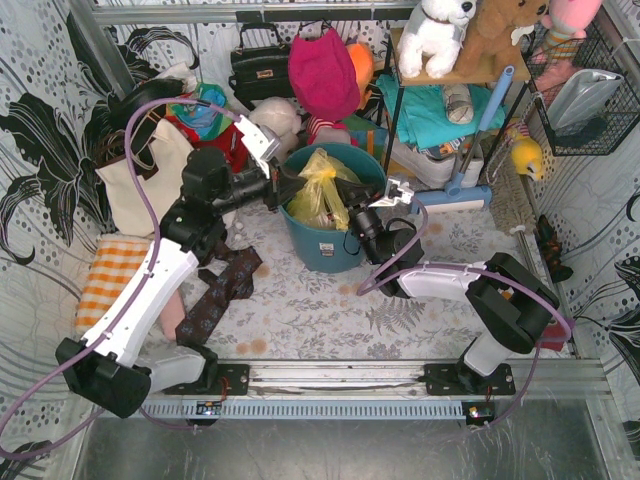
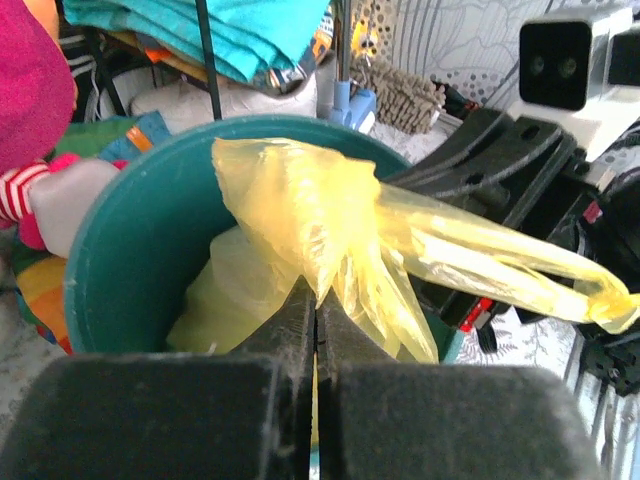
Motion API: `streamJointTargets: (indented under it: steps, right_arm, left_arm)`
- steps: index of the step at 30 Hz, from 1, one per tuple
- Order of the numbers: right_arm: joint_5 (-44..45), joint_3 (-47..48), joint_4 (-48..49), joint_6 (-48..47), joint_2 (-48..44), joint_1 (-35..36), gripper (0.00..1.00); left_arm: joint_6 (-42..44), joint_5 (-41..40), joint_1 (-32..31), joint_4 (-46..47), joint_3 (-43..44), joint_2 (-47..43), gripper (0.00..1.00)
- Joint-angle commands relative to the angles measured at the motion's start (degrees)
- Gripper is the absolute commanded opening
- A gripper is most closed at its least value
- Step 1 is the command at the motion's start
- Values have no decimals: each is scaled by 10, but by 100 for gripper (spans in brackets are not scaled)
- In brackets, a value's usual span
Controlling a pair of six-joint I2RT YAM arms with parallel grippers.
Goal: Tie the trash bag
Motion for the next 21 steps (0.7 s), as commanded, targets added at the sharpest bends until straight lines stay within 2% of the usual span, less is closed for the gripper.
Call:
streamJointTargets:
  steps: [1,8,16,21]
  right_arm:
    - [9,-2,70,-15,-15,3,0]
    - [-23,1,70,-11,-21,2,0]
    - [-5,-22,70,-29,-47,2,0]
    - [2,-31,61,-37,-60,2,0]
  left_arm:
    - [-19,17,-3,-6,-29,-12,0]
    - [-24,18,-32,-16,-62,-10,0]
    - [-11,20,-50,-40,-81,-15,0]
    - [-1,48,-54,-53,-93,-29,0]
